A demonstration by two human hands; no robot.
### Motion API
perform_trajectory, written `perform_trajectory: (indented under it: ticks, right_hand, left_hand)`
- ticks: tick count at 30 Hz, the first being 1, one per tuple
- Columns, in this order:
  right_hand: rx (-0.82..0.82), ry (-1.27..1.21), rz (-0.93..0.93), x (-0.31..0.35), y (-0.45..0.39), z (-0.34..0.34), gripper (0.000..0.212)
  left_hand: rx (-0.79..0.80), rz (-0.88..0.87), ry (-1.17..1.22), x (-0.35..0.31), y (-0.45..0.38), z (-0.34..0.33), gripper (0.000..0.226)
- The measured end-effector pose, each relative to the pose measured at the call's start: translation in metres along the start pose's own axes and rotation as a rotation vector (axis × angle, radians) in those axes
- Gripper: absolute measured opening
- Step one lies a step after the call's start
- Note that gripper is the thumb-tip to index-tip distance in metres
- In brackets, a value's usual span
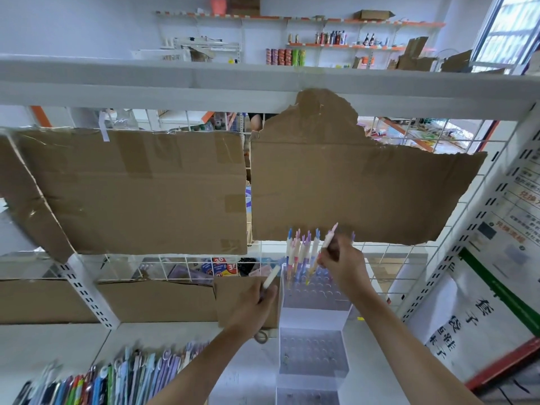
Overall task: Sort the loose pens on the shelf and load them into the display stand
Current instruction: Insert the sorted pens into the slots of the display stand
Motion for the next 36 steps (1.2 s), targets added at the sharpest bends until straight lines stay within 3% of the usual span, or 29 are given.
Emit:
perform_trajectory:
  ticks: [5,10,14,26,29,32,36]
  right_hand:
    - [0.055,0.065,0.019,0.000,-0.003,-0.010,0.010]
    - [0.035,0.107,0.092,0.000,-0.005,-0.016,0.018]
    - [0.109,0.154,0.034,-0.004,0.000,-0.025,0.008]
    - [0.161,0.207,-0.090,-0.024,0.015,-0.035,0.016]
    - [0.212,0.143,-0.099,-0.026,0.024,-0.032,0.016]
    - [0.406,-0.037,-0.183,-0.020,0.036,-0.033,0.010]
    - [0.411,-0.061,-0.208,-0.014,0.038,-0.033,0.021]
  left_hand:
    - [-0.008,-0.067,0.055,0.006,0.002,-0.001,0.021]
    - [-0.018,-0.080,0.094,0.007,0.006,0.000,0.017]
    - [-0.017,-0.028,0.158,0.007,0.010,-0.002,0.023]
    - [0.051,-0.018,0.246,0.003,0.013,-0.002,0.021]
    - [0.062,-0.020,0.256,0.002,0.013,-0.005,0.021]
    - [0.092,-0.067,0.191,-0.005,0.012,-0.010,0.020]
    - [0.072,-0.186,0.032,-0.015,0.007,-0.018,0.026]
Point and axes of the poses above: each hand's wrist, its own y-axis away from the middle knuckle, its own z-axis out of the back of the hand, x = y × z, the point moved 1 cm from there along -y, towards the middle knuckle, and after that the axes turned 11 degrees about -x, right-handed, at the moved point
